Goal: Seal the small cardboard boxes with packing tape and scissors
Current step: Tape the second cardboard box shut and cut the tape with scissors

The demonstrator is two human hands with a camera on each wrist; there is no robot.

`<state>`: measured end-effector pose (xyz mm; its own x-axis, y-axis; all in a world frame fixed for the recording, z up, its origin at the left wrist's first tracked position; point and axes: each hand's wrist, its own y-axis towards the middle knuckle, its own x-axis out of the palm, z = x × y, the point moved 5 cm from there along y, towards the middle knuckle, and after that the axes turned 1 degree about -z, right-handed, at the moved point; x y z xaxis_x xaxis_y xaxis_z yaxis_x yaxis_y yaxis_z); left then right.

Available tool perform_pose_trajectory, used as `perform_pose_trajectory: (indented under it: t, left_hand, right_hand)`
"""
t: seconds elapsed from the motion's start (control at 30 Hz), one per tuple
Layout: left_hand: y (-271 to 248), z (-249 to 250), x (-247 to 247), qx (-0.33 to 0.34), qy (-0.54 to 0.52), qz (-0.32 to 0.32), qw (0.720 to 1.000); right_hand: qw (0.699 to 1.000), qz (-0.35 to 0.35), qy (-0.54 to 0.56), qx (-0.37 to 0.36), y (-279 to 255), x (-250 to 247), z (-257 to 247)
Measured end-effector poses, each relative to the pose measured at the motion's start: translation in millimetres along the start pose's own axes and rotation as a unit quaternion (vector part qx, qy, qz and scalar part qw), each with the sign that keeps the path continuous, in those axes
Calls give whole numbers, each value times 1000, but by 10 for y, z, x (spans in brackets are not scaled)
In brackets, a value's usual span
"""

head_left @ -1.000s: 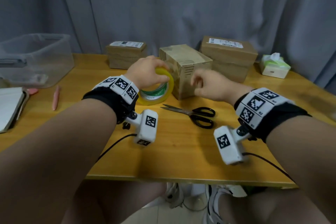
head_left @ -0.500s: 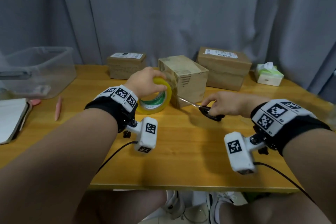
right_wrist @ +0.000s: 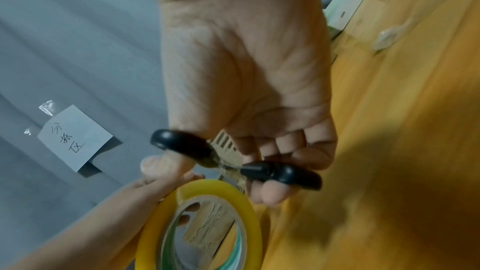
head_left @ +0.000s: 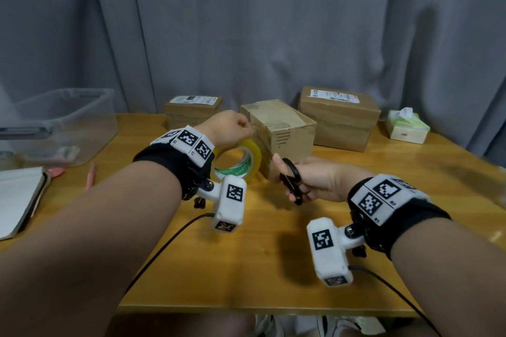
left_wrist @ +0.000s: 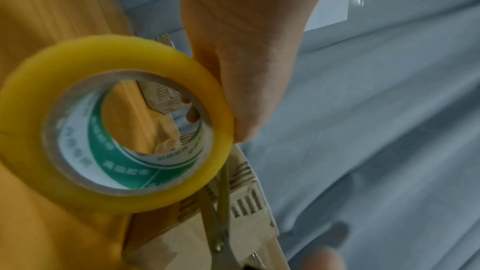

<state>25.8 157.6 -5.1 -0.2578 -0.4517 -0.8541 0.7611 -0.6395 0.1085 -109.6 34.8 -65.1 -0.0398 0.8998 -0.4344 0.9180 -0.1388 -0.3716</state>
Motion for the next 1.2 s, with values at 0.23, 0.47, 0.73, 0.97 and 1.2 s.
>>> perform_pose_trajectory:
  t: [0.23,0.47,0.73,0.97,1.2]
  left_hand:
    - [224,31,-16,-59,15,-53,997]
    - [280,-18,40,-123,57,-95,986]
    - [286,73,25,-123,124,-95,980]
    - [184,136,5,-105,111,-67,986]
    - [-119,59,-43,-10,-37,16,999]
  right_hand:
    - [999,26,29,-27,209,-2,-78]
    - [998,21,-20,-51,221,-51,-70]
    - [996,22,-37,-77,212,-96,-28]
    - [995,16,-62,-79,218,-107,-21]
    - [971,43,-232,-34,189,-197,-16]
